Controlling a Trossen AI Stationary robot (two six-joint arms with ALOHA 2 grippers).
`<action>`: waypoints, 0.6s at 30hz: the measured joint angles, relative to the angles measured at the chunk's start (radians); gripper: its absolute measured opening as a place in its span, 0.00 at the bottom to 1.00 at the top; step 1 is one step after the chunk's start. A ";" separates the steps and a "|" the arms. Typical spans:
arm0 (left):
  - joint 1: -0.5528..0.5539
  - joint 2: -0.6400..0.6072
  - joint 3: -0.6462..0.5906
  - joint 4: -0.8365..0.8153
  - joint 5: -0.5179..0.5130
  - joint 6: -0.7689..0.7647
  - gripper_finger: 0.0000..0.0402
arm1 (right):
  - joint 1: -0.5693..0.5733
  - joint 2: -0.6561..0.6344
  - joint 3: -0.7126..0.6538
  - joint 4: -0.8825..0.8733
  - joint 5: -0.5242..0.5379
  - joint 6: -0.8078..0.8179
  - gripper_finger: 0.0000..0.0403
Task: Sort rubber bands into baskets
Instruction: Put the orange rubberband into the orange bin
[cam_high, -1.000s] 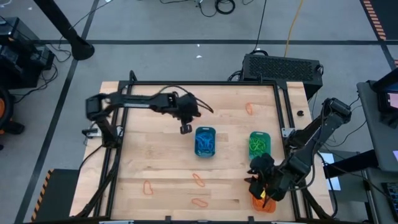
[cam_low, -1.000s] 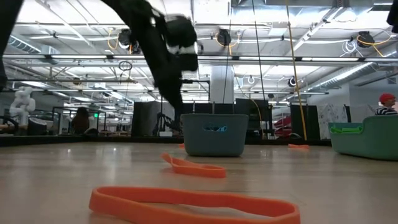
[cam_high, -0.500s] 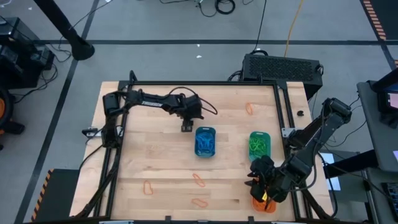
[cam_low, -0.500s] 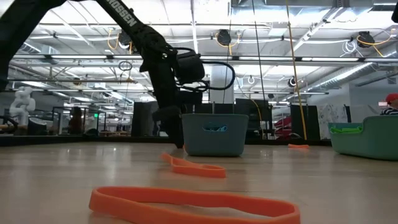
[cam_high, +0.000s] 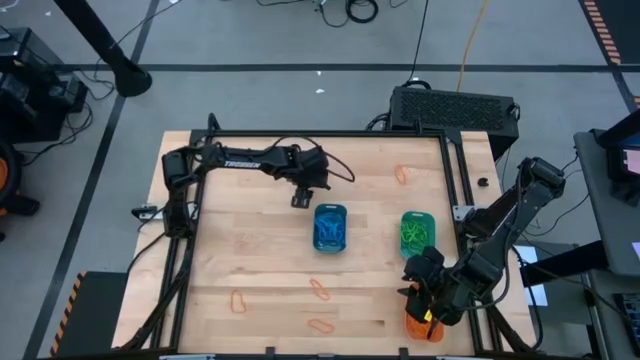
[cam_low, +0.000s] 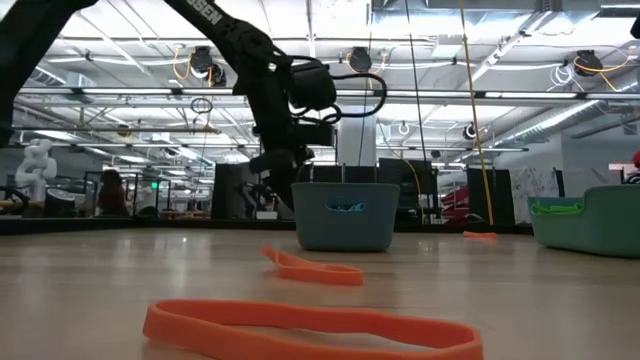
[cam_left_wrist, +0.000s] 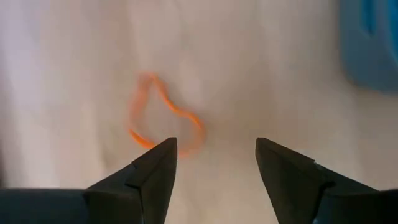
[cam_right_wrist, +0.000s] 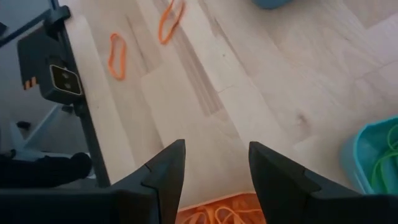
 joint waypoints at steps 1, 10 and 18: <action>0.005 0.002 0.001 0.026 -0.001 0.020 0.56 | -0.001 0.000 0.000 -0.006 0.000 0.000 0.42; 0.066 0.128 0.005 0.098 0.064 0.051 0.56 | -0.004 0.000 0.000 0.012 -0.034 0.028 0.42; 0.040 0.154 0.005 0.071 0.016 0.043 0.25 | -0.003 0.000 0.000 0.021 -0.056 0.042 0.42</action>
